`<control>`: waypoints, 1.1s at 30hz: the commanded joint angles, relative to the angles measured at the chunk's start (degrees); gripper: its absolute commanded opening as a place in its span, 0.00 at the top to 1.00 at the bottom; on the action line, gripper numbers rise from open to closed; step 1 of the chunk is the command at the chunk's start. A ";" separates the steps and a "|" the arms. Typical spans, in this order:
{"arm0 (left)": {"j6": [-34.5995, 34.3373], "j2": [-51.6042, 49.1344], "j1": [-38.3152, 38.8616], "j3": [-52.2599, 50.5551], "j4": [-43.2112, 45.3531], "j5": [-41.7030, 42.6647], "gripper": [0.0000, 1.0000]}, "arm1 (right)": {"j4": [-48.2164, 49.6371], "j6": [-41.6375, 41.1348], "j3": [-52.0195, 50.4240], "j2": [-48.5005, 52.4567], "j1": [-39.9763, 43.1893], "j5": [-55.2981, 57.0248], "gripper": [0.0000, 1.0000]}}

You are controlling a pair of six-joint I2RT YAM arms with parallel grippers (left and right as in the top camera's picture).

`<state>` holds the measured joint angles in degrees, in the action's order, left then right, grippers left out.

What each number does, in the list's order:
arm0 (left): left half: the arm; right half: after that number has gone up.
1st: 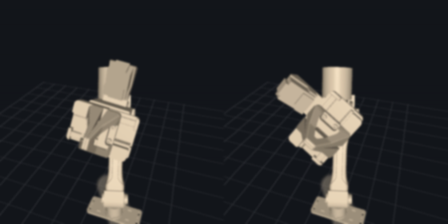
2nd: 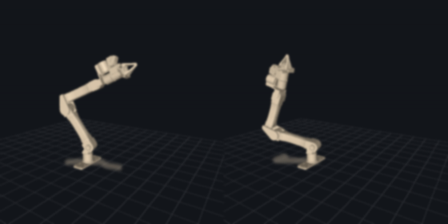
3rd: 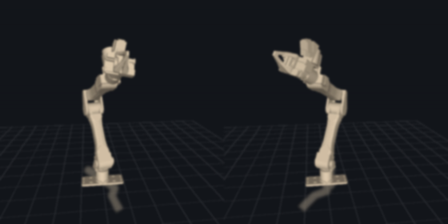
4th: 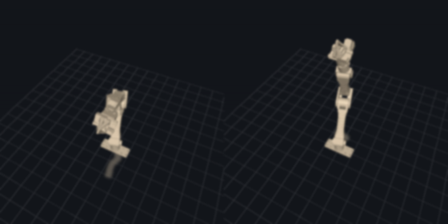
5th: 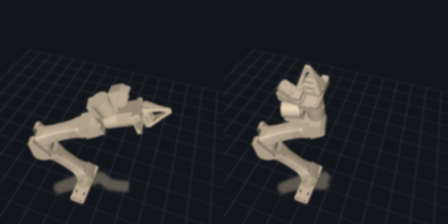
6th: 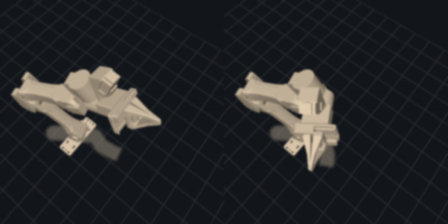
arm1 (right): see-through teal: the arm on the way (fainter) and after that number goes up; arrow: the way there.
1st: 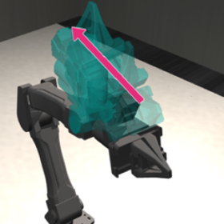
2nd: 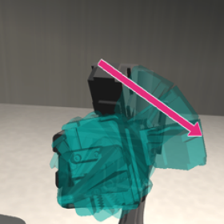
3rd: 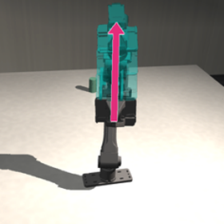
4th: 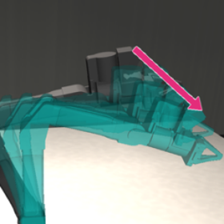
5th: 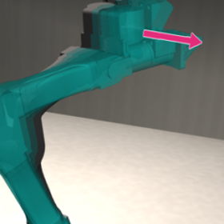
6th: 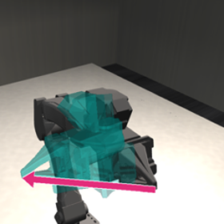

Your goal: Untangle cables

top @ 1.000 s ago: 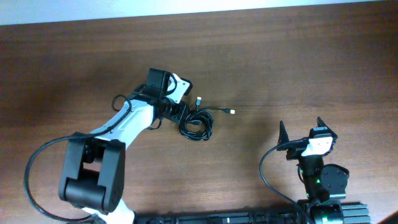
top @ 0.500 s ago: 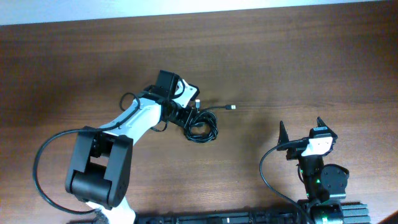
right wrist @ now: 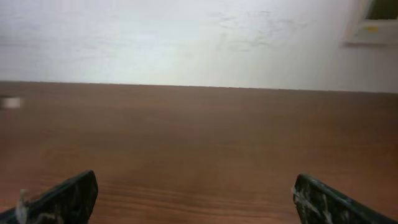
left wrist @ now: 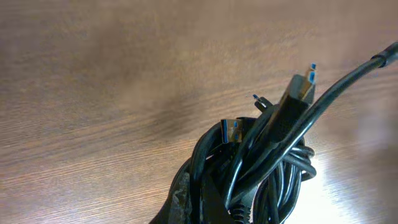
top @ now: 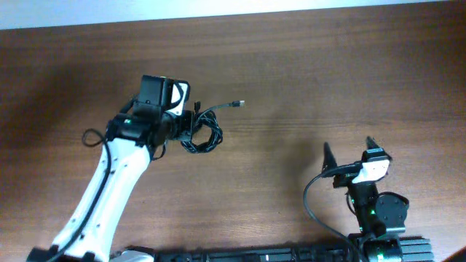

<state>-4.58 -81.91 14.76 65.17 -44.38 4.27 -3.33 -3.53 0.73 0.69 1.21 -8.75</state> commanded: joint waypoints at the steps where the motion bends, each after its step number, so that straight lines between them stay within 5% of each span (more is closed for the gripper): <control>1: -10.36 3.17 0.07 1.16 0.61 0.81 1.00 | 0.61 -27.41 -0.42 -0.31 0.31 -24.37 0.01; 2: -14.05 3.17 0.09 1.16 0.57 0.83 1.00 | 0.61 -31.47 -0.42 -0.33 0.31 -31.74 0.01; 8: -15.63 3.17 0.09 1.14 0.50 0.87 1.00 | -0.13 -30.73 5.44 3.28 0.31 -28.06 0.01; 12: -16.83 3.17 0.09 1.14 0.57 3.48 1.00 | -8.02 -20.09 21.11 26.73 -0.04 -30.58 0.01; 14: -16.85 3.13 0.09 1.09 0.52 3.89 1.00 | 4.09 -19.23 24.72 39.36 -3.63 -43.80 0.04; 16: -16.85 3.13 0.09 1.09 0.37 7.67 1.00 | 15.74 -19.19 24.72 50.16 -12.92 -45.31 0.30; 22: -16.85 3.13 0.13 1.05 -2.03 11.65 1.00 | 39.91 -19.15 24.72 74.38 -36.26 -23.54 0.35; 25: -16.85 3.13 2.47 0.98 -2.64 11.61 1.00 | 40.96 -16.61 24.72 75.56 -40.41 -16.39 0.49; 29: -16.85 3.13 5.97 0.98 -2.62 11.41 1.00 | 39.15 -16.15 24.72 75.56 -42.77 -11.72 0.52; 31: -16.81 3.13 7.15 0.98 -2.67 11.39 1.00 | 38.69 -16.17 24.72 75.56 -42.93 -9.77 0.83; 33: -14.38 3.13 7.32 0.98 -2.86 11.41 1.00 | 36.41 -16.20 24.70 75.56 -42.75 -3.89 0.94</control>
<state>-20.82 -79.61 21.65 65.34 -47.18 14.59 34.76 -20.36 25.06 76.14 -41.36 -19.73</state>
